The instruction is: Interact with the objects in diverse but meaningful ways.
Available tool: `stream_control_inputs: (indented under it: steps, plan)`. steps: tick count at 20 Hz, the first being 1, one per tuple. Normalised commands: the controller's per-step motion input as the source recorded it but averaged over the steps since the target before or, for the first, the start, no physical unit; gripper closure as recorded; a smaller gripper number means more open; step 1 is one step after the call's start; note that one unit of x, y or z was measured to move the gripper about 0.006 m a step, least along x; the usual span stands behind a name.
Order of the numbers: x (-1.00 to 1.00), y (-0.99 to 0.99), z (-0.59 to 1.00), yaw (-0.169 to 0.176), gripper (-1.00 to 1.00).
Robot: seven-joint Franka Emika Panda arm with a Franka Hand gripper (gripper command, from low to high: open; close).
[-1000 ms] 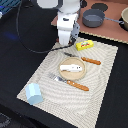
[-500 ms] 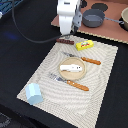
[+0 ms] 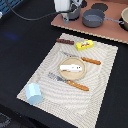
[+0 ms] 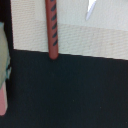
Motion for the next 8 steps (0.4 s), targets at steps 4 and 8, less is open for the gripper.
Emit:
stream_control_inputs:
  steps: [4, 8]
  plan:
    - [0.14, -0.59, 0.09, 0.0, -1.0]
    - [0.0, 0.0, 0.0, 0.0, -1.0]
